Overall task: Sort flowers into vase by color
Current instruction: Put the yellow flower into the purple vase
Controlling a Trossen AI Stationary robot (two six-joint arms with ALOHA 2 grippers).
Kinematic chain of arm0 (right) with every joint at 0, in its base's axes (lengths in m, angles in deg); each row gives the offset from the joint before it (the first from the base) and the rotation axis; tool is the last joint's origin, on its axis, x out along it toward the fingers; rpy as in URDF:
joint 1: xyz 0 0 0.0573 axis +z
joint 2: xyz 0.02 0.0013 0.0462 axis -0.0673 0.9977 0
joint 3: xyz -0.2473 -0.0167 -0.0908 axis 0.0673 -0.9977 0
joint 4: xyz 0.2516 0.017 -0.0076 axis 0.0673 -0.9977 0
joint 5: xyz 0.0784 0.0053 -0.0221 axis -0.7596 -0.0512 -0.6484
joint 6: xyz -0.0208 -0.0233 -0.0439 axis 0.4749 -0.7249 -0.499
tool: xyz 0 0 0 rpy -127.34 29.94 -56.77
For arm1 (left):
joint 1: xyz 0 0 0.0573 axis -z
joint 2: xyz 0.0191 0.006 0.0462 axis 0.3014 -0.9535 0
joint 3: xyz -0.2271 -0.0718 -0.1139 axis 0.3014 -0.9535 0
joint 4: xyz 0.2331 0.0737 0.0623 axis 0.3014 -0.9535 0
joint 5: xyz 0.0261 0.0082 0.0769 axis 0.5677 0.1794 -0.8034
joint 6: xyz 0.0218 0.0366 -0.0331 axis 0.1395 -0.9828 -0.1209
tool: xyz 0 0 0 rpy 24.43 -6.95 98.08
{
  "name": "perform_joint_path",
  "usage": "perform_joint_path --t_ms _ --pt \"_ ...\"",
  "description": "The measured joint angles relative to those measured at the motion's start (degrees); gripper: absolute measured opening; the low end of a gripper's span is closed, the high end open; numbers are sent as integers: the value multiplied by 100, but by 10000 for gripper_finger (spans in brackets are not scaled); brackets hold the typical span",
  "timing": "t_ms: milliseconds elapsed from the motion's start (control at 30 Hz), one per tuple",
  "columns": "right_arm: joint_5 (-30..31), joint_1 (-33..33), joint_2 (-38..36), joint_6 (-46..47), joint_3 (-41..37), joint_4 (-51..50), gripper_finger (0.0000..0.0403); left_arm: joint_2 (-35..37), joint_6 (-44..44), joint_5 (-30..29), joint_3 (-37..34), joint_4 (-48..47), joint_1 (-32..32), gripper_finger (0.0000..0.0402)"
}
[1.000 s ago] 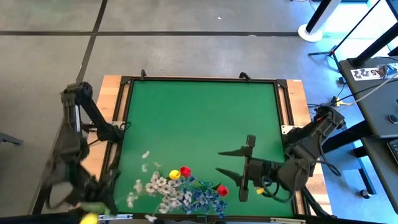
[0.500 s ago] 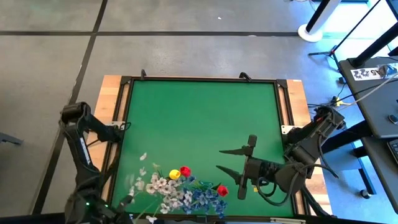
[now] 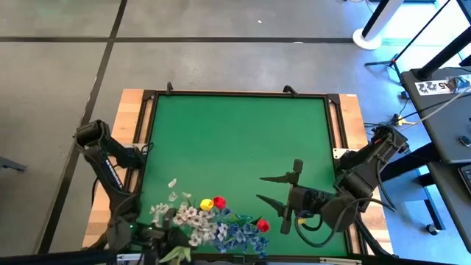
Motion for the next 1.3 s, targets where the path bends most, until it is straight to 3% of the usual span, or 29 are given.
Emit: perform_joint_path --t_ms 233,467,733,1300 --pt "-2 0 0 231 0 -220 209 13 236 -34 27 321 -102 0" --pt "-2 0 0 230 0 -220 209 13 228 -874 276 110 93 0" --pt "-2 0 0 229 0 -222 209 19 455 -901 295 -31 277 0" --pt "-2 0 0 229 2 -266 209 22 1216 -885 297 -699 -86 0"
